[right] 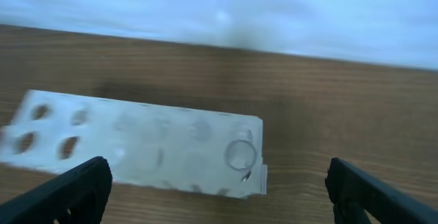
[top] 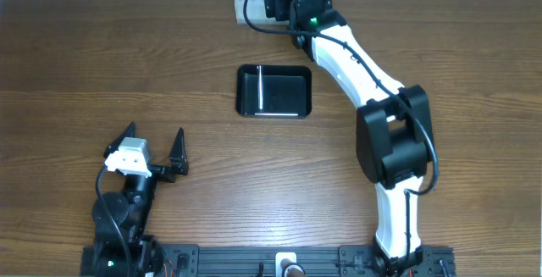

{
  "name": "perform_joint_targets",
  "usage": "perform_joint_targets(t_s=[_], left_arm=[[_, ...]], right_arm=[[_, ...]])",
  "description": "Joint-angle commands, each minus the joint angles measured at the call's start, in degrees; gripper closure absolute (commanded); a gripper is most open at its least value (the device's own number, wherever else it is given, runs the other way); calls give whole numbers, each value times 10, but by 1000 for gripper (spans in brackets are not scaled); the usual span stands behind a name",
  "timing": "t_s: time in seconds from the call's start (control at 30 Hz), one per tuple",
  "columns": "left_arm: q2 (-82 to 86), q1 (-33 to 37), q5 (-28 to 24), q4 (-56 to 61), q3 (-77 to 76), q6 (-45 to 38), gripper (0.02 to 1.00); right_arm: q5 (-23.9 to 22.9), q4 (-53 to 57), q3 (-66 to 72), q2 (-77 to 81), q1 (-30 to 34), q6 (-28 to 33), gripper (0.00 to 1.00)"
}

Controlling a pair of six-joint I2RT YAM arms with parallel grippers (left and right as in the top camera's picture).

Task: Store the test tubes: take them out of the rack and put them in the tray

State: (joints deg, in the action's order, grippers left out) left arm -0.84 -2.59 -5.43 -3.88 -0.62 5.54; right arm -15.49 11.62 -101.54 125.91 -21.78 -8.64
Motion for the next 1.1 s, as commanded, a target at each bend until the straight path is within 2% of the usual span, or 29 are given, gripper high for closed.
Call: perform_joint_targets(t_s=[0.03,0.23,0.37,0.53,0.63,0.7,0.97,1.1], left_arm=[[5,2,-5,-1,3,-6,18],[5,2,-5,-1,3,-6,18],[5,2,-5,-1,3,-6,20],[5,2,-5,-1,3,-6,18],[5,2,-5,-1,3,-6,18],[5,2,-5,-1,3,-6,18],[5,2,-5,-1,3,-6,18],[5,2,-5,-1,3,-6,18]], right_arm=[[-10,-18,0,20,11,-12,14],[-9,-50,0,45,17,-12,56],[-9,-63,0,50,17,-12,150],[-9,-65,0,50,17,-12,325],[-9,-64,0,50,17,-12,535],[-9,-63,0,50,17,-12,608],[-9,-63,0,50,17,-12,687],[-11,-63,0,50,17,-12,761]])
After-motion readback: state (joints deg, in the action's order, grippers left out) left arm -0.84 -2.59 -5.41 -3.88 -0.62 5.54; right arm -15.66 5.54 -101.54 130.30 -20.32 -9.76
